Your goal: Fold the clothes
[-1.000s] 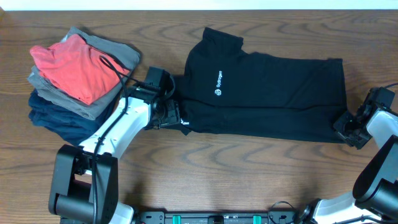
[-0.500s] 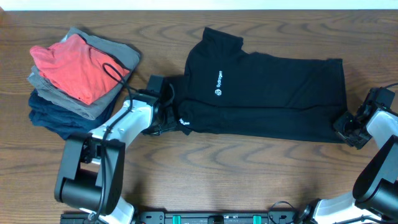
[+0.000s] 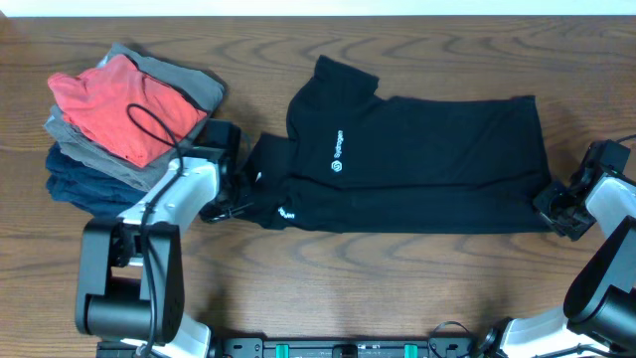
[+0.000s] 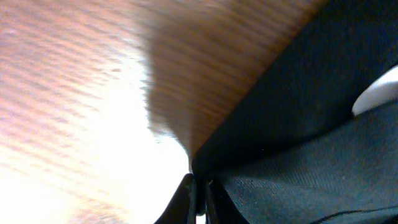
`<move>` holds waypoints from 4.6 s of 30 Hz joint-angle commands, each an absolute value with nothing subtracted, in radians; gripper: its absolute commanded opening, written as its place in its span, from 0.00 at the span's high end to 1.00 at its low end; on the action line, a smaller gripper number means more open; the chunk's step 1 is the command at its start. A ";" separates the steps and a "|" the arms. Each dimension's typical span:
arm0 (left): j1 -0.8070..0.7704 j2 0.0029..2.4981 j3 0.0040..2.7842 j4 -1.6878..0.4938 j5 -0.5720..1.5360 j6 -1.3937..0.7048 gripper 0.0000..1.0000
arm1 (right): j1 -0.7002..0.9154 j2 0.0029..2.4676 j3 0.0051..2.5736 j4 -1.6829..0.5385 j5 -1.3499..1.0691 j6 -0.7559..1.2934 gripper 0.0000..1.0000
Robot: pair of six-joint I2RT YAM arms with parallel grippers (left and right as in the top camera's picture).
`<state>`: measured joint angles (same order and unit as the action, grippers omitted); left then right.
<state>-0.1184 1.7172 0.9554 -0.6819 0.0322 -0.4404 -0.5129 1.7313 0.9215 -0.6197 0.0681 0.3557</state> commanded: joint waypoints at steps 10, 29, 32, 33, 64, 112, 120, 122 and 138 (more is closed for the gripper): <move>-0.115 1.623 0.970 -0.807 0.128 -0.351 0.70 | -0.531 1.774 0.874 -0.634 0.162 0.381 0.74; -0.384 1.565 0.971 -0.642 0.269 -0.349 0.53 | -0.530 1.774 0.874 -0.628 0.142 0.381 0.74; -0.415 1.636 0.971 -0.554 0.240 -0.341 0.53 | -0.530 1.774 0.874 -0.631 0.142 0.381 0.74; -0.418 1.656 0.971 -0.535 0.235 -0.342 0.53 | -0.530 1.774 0.874 -0.632 0.142 0.381 0.73; -0.414 1.691 0.988 -0.799 0.147 -0.440 0.53 | -0.588 1.721 0.904 -0.806 0.126 0.415 0.75; -0.305 2.320 1.727 -0.278 0.202 -0.124 0.21 | -0.405 1.420 1.017 -0.805 -0.162 0.237 0.36; -0.305 2.334 1.723 -0.217 0.199 -0.124 0.24 | -0.405 1.421 1.017 -0.808 -0.157 0.227 0.36; -0.307 2.336 1.719 -0.222 0.199 -0.125 0.30 | -0.405 1.421 1.017 -0.806 -0.157 0.227 0.36; -0.321 2.336 1.717 -0.337 0.203 -0.132 0.94 | -0.405 1.454 1.017 -0.801 -0.135 0.227 0.37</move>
